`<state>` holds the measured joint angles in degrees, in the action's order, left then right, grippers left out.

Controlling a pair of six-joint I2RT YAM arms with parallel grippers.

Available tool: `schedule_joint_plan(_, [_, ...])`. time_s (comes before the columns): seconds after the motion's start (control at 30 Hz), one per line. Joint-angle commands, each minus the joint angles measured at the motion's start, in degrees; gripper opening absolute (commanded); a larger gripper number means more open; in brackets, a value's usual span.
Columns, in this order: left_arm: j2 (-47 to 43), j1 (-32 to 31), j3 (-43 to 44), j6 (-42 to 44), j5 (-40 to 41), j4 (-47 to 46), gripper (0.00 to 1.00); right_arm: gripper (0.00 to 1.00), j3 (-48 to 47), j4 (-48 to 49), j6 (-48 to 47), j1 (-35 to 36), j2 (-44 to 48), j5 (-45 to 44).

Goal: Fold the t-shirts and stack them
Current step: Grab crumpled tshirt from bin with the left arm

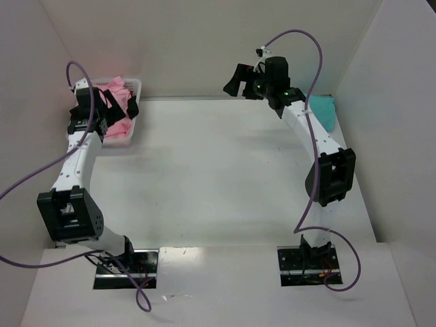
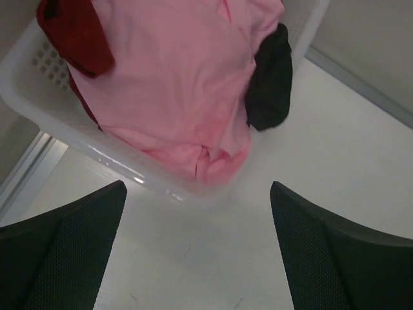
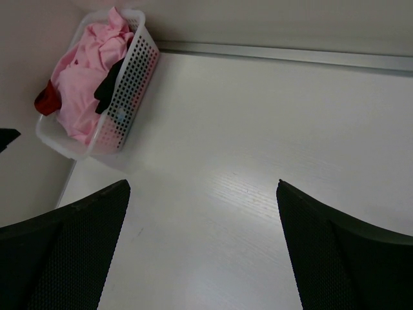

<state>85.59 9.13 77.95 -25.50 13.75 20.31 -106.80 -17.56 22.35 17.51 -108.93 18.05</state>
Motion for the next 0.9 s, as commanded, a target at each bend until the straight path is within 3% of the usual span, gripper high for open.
schedule_joint_plan(0.0, [5.70,2.02,4.15,-3.15,2.51,-4.84,1.00,1.00,-4.20,-0.80,-3.81,0.95,-2.42,0.25])
schedule_joint_plan(0.27, [19.87,5.83,14.13,-3.16,6.64,-5.46,1.00,1.00,1.55,-1.60,-6.71,0.95,0.14,-2.35])
schedule_joint_plan(0.43, [23.52,7.14,15.77,-2.40,6.57,-6.43,1.00,1.00,9.36,1.21,-5.48,0.95,3.28,-1.61])
schedule_joint_plan(0.63, [29.27,7.83,20.17,-3.07,12.23,-6.45,1.00,1.00,16.41,3.59,-4.34,0.95,6.83,-2.87])
schedule_joint_plan(0.87, [34.58,7.83,22.77,-3.61,7.16,-6.43,0.92,1.00,17.79,4.11,-3.19,0.95,7.86,-2.84])
